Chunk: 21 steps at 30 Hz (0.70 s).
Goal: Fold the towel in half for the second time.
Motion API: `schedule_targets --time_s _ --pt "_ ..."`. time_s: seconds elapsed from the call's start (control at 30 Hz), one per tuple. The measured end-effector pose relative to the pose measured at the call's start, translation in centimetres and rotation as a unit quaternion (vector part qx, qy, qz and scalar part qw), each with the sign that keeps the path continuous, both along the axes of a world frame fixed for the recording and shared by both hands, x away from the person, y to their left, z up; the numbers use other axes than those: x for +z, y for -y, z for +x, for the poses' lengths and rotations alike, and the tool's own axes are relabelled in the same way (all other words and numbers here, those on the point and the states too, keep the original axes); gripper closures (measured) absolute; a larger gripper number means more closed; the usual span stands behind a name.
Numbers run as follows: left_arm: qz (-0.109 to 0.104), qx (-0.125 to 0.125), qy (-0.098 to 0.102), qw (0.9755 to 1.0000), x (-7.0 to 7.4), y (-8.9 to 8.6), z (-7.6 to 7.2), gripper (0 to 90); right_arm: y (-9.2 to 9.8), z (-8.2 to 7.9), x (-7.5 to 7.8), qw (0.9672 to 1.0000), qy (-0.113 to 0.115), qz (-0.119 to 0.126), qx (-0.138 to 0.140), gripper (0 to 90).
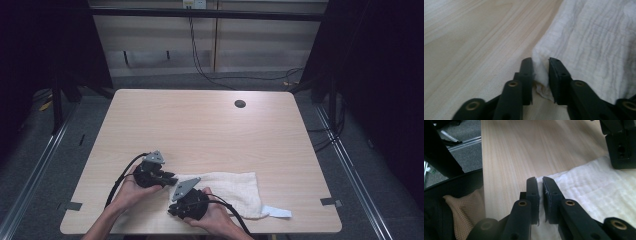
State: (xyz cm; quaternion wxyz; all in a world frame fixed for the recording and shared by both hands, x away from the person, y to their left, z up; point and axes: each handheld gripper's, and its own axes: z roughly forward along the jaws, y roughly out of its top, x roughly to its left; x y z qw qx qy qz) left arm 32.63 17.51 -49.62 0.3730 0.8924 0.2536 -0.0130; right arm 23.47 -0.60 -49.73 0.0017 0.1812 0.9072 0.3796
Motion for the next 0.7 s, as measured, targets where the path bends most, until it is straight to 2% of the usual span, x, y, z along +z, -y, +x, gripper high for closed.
schedule_targets --time_s 0.07,0.1,0.17,0.23,0.27,0.4,0.47,0.6,0.7 --pt "0.003 0.004 0.000 1.0000 0.0 0.0 -0.1 79.8 0.0 0.1 0.1 1.0000 -0.001 -0.003 -0.001 84.1" --pt "-0.006 -0.003 -0.006 1.0000 -0.1 0.0 -0.1 83.3 0.0 0.1 0.0 1.0000 -0.001 0.002 -0.002 84.7" --pt "0.002 -0.009 -0.014 0.9999 0.1 0.0 -0.2 83.9 0.0 0.0 0.0 1.0000 0.000 -0.001 -0.004 84.7" --pt "0.001 -0.005 -0.014 0.9999 0.0 0.0 -0.2 84.9 0.0 0.0 0.1 1.0000 -0.001 0.000 -0.004 84.8" --pt "-0.006 0.000 -0.018 0.9998 0.0 -0.1 -0.1 85.1 0.1 0.0 0.1 0.9999 -0.010 0.003 -0.007 84.9" --pt "-0.023 0.009 -0.026 0.9994 0.2 -0.3 0.2 85.2 0.1 0.1 0.1 0.9999 -0.012 0.005 -0.010 85.0" --pt "-0.041 0.012 -0.034 0.9985 0.3 -0.6 0.3 85.2 0.2 0.1 0.2 0.9997 -0.014 0.014 -0.012 85.0" --pt "-0.051 0.016 -0.031 0.9981 0.7 -0.9 0.4 85.1 0.5 0.1 0.7 0.9994 -0.019 0.025 -0.017 84.9" --pt "-0.061 0.020 -0.039 0.9972 1.0 -1.1 0.5 84.9 0.5 0.2 1.0 0.9989 -0.024 0.036 -0.018 84.9"
